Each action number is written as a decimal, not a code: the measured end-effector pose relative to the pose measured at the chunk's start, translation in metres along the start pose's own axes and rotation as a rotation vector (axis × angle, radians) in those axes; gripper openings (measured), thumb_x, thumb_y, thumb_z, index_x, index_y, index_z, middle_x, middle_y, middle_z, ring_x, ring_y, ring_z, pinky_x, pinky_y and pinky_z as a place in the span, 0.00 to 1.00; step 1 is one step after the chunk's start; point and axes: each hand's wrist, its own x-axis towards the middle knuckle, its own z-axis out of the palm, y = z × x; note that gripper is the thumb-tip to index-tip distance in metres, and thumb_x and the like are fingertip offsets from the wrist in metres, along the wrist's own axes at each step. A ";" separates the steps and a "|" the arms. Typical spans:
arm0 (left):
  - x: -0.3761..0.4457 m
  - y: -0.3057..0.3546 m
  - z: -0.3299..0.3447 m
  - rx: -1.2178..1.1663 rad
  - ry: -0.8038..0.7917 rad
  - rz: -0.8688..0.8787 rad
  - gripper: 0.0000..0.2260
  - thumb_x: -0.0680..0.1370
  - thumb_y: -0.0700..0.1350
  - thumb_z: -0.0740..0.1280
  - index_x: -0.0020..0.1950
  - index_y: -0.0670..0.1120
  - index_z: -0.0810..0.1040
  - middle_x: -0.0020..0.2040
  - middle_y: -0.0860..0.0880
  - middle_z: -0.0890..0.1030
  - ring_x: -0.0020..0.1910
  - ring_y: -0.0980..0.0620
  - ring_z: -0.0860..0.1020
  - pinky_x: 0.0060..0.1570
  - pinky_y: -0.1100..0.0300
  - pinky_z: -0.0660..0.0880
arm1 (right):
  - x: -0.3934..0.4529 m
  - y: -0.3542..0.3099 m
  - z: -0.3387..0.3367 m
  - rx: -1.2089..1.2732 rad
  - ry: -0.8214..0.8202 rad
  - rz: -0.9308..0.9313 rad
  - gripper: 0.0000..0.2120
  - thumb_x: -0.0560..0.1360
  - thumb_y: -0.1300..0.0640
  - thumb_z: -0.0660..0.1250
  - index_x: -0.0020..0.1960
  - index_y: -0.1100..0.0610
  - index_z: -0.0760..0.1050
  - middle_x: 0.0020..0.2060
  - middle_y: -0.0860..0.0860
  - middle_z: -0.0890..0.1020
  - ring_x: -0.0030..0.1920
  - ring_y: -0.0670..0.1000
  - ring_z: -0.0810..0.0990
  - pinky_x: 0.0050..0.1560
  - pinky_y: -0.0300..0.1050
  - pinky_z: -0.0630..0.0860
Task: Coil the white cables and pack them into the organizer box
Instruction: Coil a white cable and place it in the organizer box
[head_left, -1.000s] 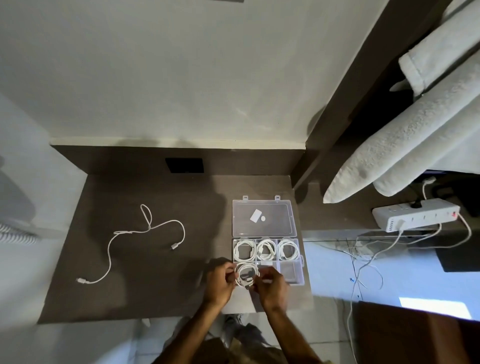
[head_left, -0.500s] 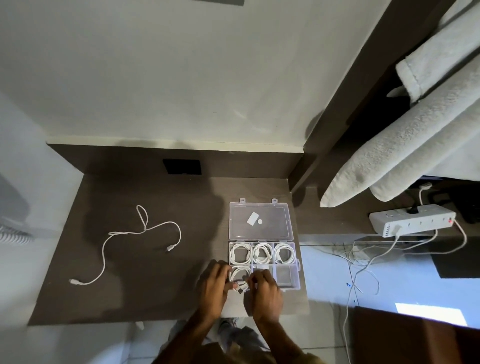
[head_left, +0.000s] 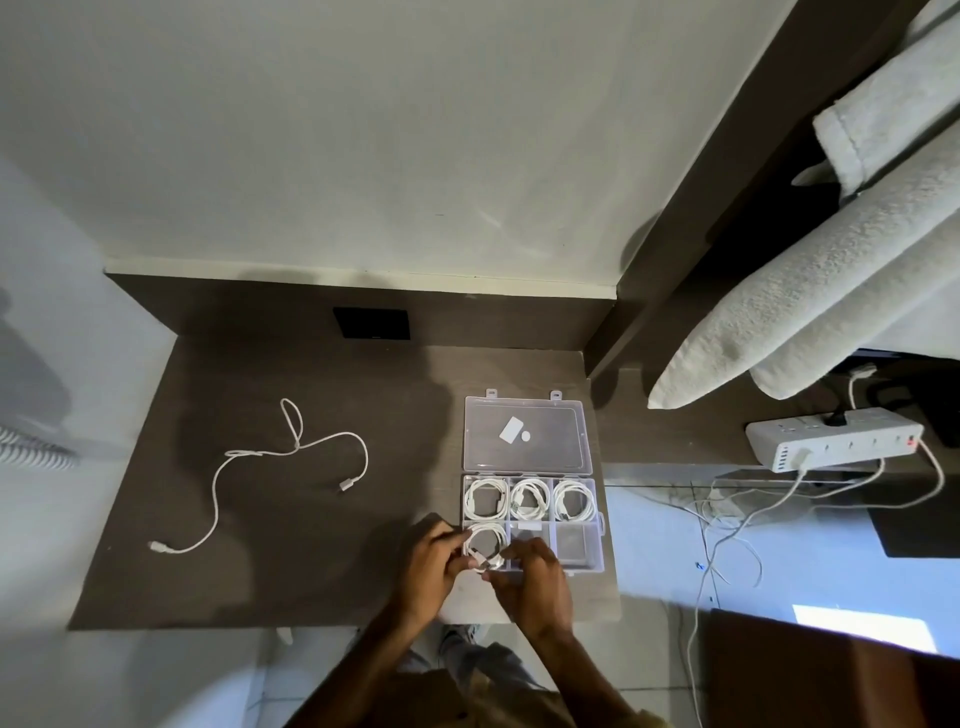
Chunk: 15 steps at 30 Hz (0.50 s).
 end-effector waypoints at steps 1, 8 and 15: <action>0.000 -0.002 0.000 0.007 -0.003 0.002 0.20 0.78 0.52 0.70 0.70 0.49 0.78 0.59 0.50 0.79 0.56 0.53 0.78 0.57 0.66 0.71 | 0.001 0.001 0.000 0.039 -0.006 0.033 0.17 0.70 0.45 0.81 0.56 0.49 0.84 0.56 0.46 0.84 0.49 0.44 0.83 0.45 0.38 0.82; -0.008 0.015 -0.001 0.046 0.024 -0.081 0.19 0.77 0.50 0.73 0.67 0.52 0.77 0.61 0.50 0.79 0.56 0.54 0.78 0.51 0.70 0.68 | 0.001 0.000 -0.002 0.010 0.019 0.023 0.13 0.72 0.48 0.80 0.55 0.49 0.85 0.55 0.45 0.86 0.46 0.43 0.82 0.44 0.36 0.81; -0.003 0.015 0.003 0.230 0.055 -0.088 0.20 0.77 0.56 0.70 0.67 0.54 0.71 0.63 0.49 0.77 0.53 0.50 0.81 0.50 0.57 0.82 | 0.007 0.000 -0.006 0.049 -0.031 0.057 0.05 0.73 0.51 0.79 0.48 0.48 0.86 0.54 0.44 0.85 0.50 0.47 0.86 0.45 0.38 0.84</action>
